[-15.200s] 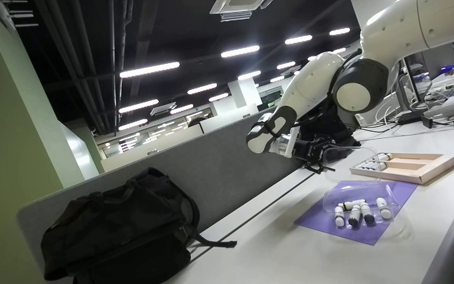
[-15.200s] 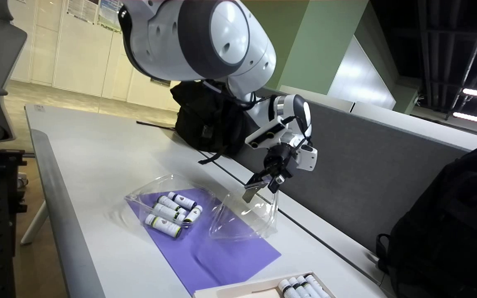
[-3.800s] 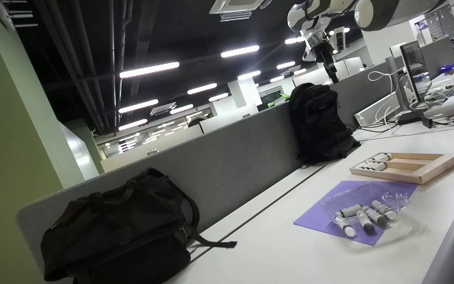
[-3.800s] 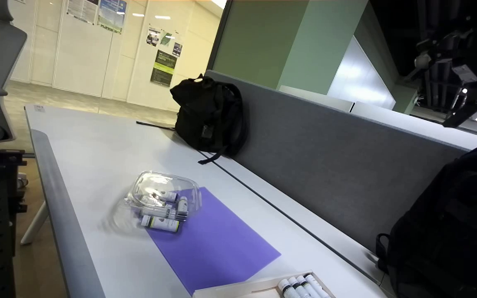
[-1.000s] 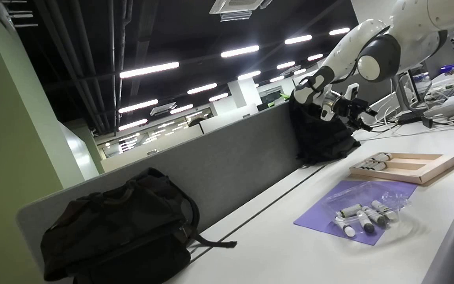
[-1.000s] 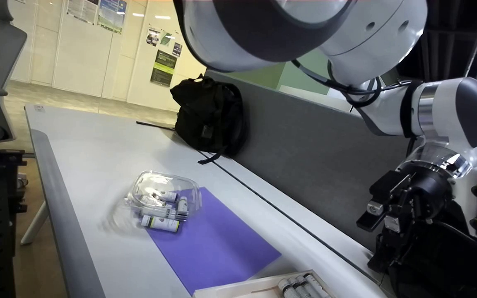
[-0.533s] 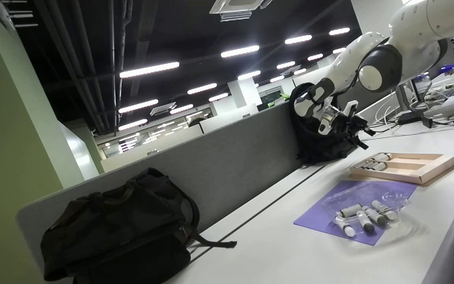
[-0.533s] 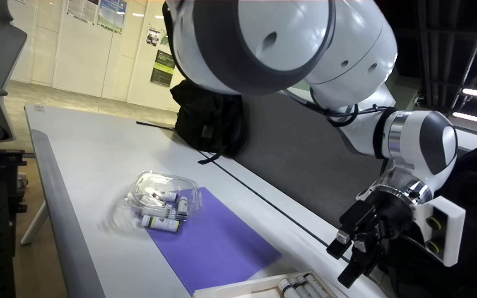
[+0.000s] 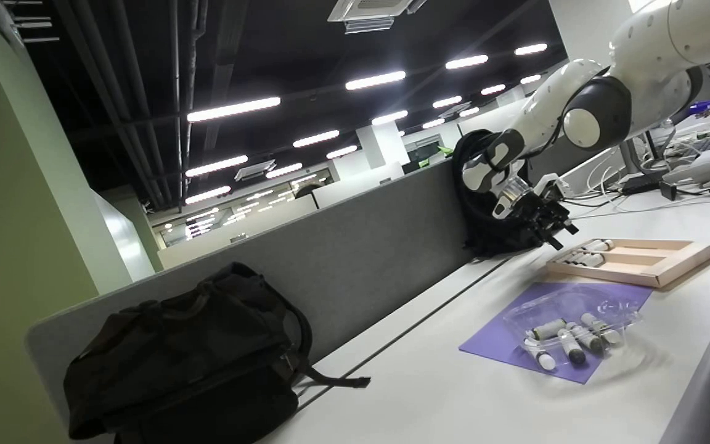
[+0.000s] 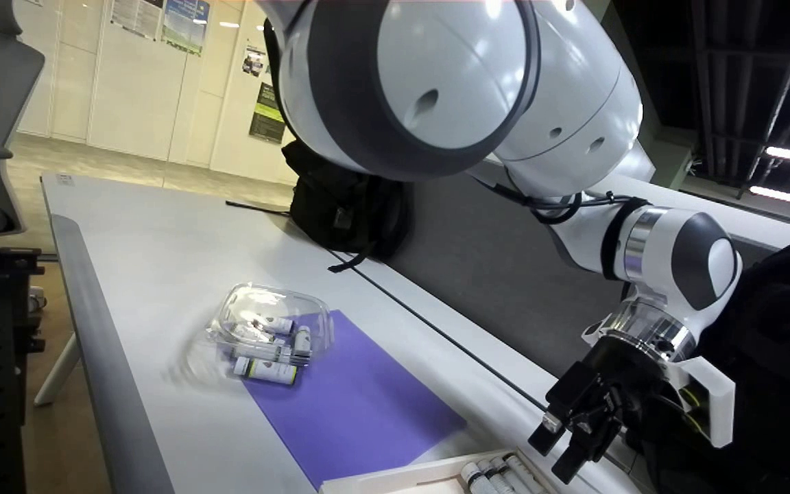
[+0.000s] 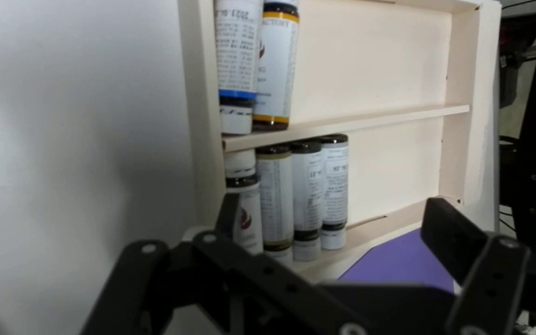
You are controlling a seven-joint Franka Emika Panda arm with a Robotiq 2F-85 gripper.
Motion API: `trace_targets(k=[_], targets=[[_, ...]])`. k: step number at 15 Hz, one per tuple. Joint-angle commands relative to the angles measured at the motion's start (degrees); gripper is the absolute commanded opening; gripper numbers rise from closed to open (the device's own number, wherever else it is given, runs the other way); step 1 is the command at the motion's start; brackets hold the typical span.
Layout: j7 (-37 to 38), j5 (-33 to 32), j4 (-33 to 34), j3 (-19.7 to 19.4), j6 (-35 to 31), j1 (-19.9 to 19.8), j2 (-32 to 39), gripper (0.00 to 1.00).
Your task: Close the box, take some bottles out of the tray and put them on the mat
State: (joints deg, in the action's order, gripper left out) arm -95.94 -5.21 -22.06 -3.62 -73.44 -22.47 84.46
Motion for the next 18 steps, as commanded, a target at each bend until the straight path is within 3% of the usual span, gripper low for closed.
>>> trace_targets(k=[1,8,18], targets=[[1.69,1.4,0.53,0.87,-0.85,-0.28,0.0,1.0],[5.05,1.6,0.22,0.46,7.75,-0.21,0.01,1.0],[6.46,1.25,-4.39,0.44,5.88,-0.3,0.25,1.0]])
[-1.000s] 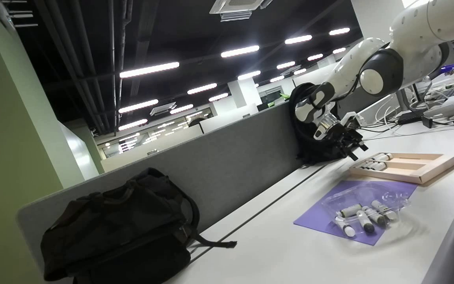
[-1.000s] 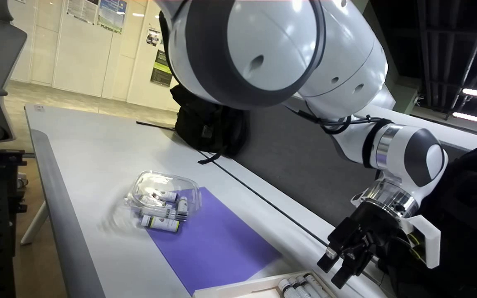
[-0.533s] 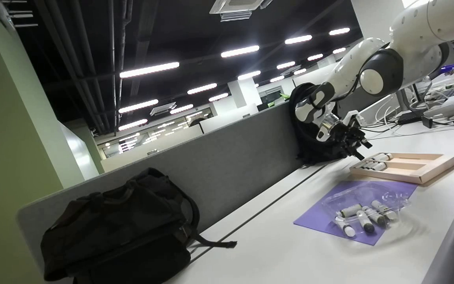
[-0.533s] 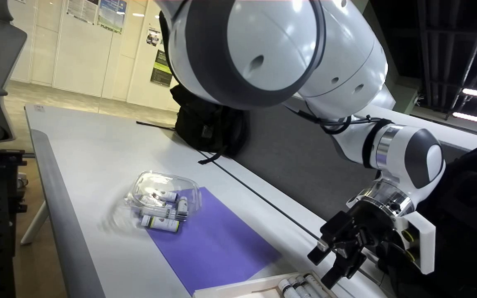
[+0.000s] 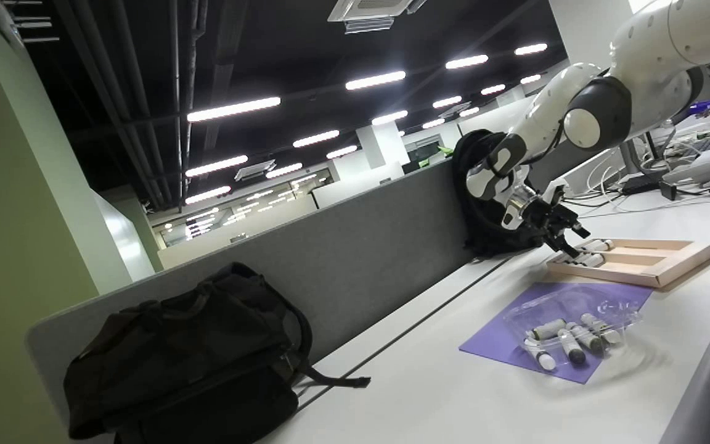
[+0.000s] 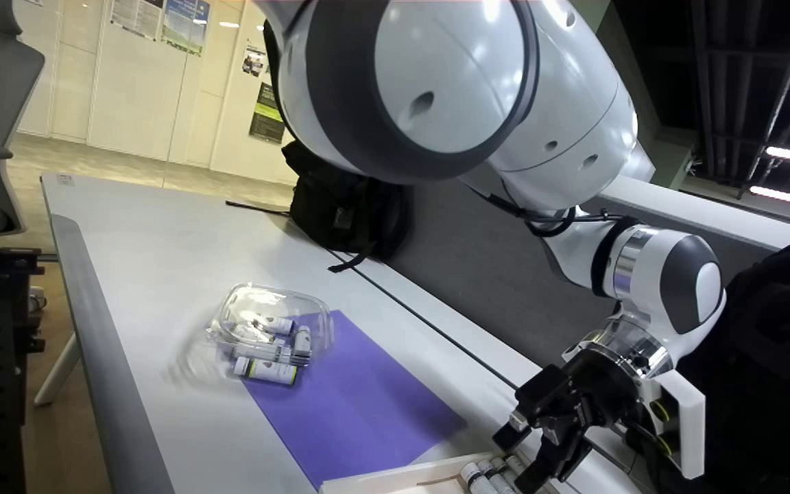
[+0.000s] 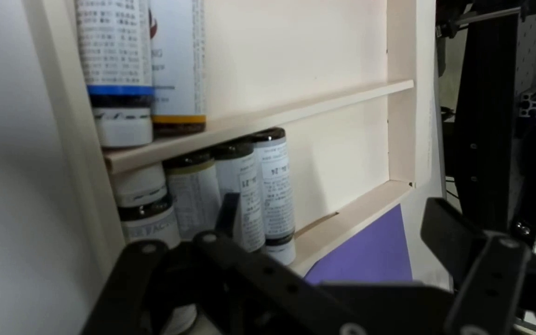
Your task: Close the box, take some bottles out of the tray and put them on the mat
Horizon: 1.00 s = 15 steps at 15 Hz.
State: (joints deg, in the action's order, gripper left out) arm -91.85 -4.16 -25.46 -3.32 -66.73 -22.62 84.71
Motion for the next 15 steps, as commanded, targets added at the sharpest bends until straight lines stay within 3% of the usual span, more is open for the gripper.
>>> trace_targets(k=[1,15], targets=[[2.43,0.18,-1.26,0.15,-1.5,-0.16,0.05,1.0],[2.87,-1.15,-2.7,-0.71,-18.86,0.86,-0.25,1.0]])
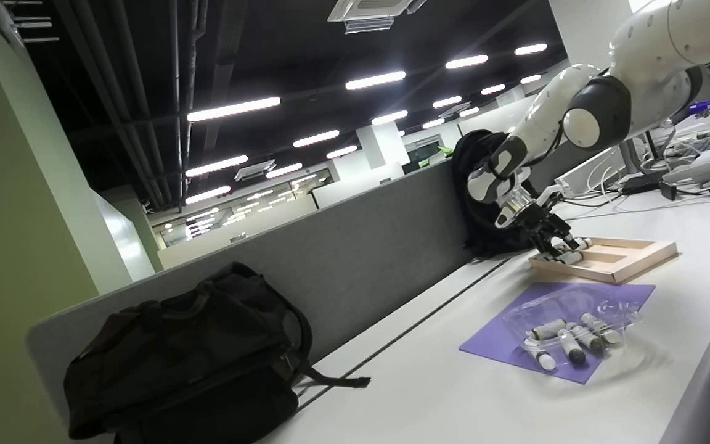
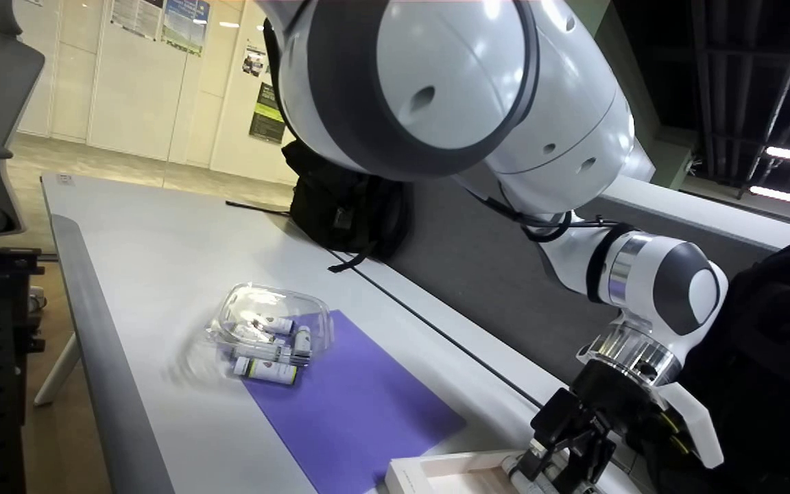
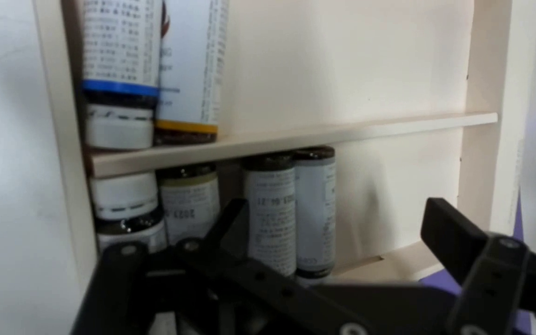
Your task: Close the box, take some bottles out of the tray and put them on the mat
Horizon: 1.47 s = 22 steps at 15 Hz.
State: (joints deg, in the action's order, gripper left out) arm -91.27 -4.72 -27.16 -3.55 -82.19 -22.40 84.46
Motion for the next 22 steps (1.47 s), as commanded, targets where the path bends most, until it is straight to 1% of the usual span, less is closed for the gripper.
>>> trace_targets(k=[1,4,8,13,17,19,22], targets=[[2.52,-0.73,-1.15,-0.59,-4.34,0.81,0.0,1.0],[5.37,-1.13,-1.65,-0.95,-6.48,1.62,0.0,1.0],[10.65,-2.15,-2.09,-1.8,-5.51,3.24,0.0,1.0],[13.75,-3.85,-2.61,-2.2,-6.78,4.97,0.01,1.0],[13.5,-3.0,-2.4,-1.18,-7.14,4.55,0.01,1.0],[11.95,-3.58,-1.45,-1.63,-5.61,4.65,0.0,1.0],[11.95,-3.55,-1.45,-1.58,-5.61,4.61,0.0,1.0]])
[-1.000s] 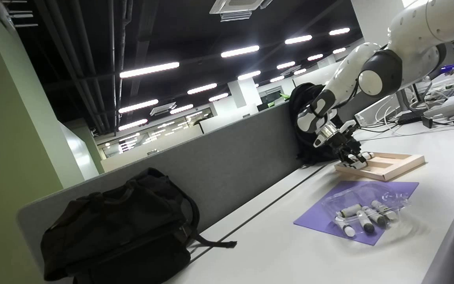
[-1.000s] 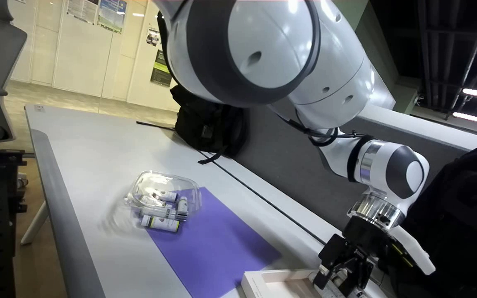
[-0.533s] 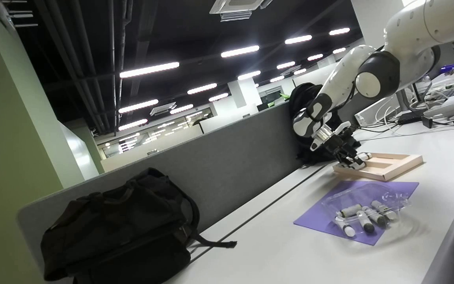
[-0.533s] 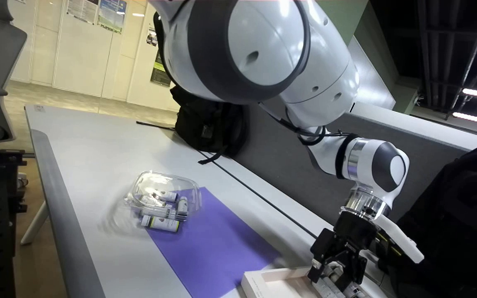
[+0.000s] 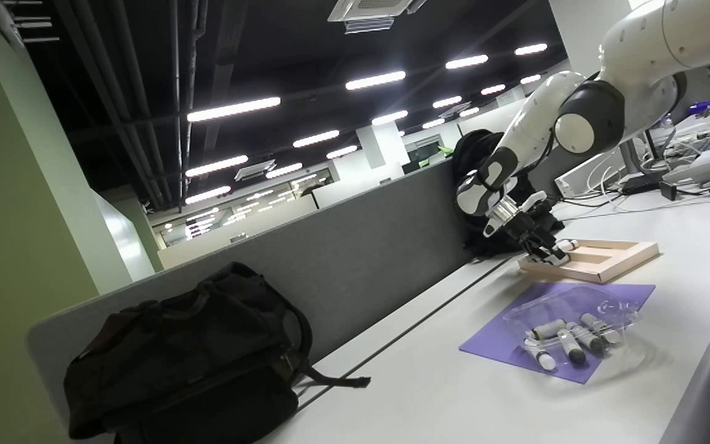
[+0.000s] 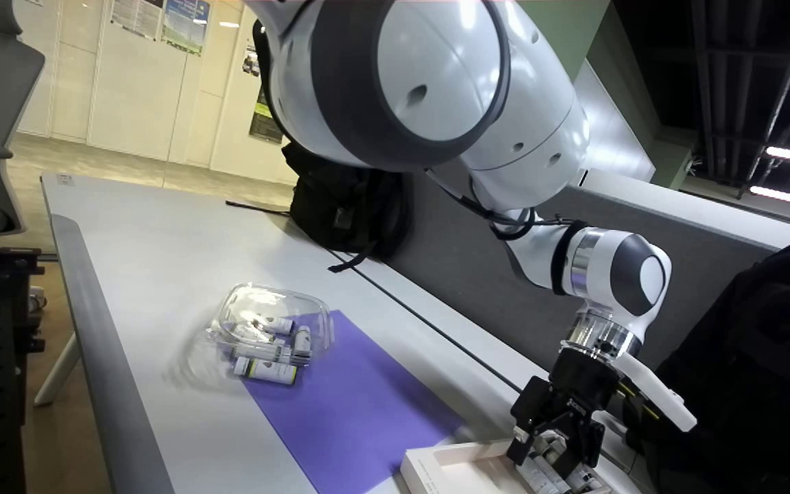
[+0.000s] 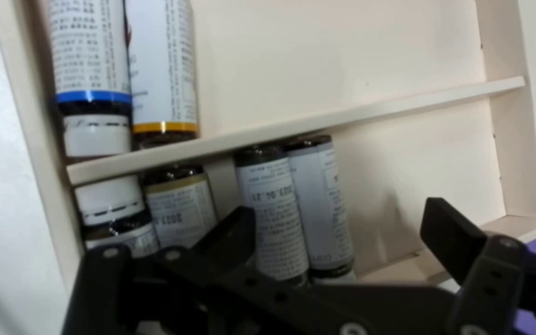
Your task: Close the box, take some bottles out of the tray and put them on the mat
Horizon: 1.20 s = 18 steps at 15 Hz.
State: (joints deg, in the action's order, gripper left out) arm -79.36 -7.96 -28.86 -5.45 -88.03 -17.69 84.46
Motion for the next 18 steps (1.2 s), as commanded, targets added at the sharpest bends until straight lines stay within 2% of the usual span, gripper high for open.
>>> trace_targets(k=[1,5,12,13,14,18], targets=[[0.04,-0.31,0.26,0.32,0.24,-0.1,0.0,1.0],[-0.09,-0.35,-0.3,0.45,-1.36,-0.03,0.0,1.0],[-0.22,-0.44,-5.28,1.29,-20.5,0.42,0.02,1.0],[-0.48,-0.47,-5.98,1.32,-22.7,0.48,0.01,0.75],[-0.59,-0.47,-6.45,1.32,-24.0,0.54,-0.05,0.75],[-0.88,-0.45,-7.56,1.31,-27.37,0.6,-0.55,0.47]])
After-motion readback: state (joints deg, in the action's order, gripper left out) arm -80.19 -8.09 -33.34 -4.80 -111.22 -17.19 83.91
